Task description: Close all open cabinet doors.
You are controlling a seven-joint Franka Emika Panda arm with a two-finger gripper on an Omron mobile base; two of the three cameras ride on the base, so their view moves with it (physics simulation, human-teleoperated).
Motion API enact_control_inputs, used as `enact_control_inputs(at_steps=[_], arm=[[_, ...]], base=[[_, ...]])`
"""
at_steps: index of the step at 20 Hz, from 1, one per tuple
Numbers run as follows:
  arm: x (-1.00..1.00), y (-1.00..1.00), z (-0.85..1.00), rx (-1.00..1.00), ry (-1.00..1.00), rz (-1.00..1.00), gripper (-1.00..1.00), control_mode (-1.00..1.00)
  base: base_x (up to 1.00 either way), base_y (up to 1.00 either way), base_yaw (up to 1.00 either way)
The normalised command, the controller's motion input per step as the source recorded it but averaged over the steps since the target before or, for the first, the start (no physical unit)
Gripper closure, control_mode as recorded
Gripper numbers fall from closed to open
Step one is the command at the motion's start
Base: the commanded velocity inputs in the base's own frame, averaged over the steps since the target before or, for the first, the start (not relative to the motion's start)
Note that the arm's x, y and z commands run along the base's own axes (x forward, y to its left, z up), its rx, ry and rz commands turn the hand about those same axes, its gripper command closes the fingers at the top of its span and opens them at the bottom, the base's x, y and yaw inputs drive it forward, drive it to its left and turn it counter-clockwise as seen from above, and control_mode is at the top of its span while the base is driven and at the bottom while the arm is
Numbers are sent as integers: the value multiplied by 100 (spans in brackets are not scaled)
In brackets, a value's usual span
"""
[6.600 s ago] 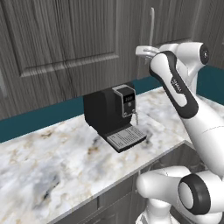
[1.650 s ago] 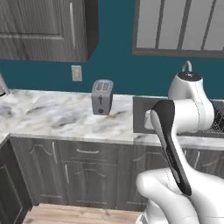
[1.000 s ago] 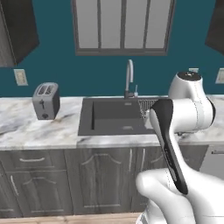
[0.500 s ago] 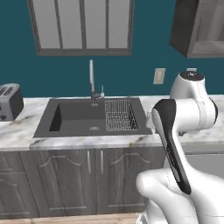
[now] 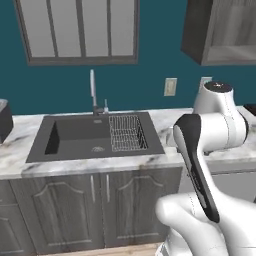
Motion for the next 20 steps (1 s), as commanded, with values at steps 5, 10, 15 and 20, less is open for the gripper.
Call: enact_control_inputs(at_steps=[5,10,15,20], arm=[[0,0,0,0,0,0,-100,100],[0,0,0,0,0,0,-100,100],[0,0,0,0,0,0,-100,100],[0,0,0,0,0,0,-100,100]], base=[[0,-13,-35],[0,-17,-39],[1,-18,-44],[1,-21,-43]])
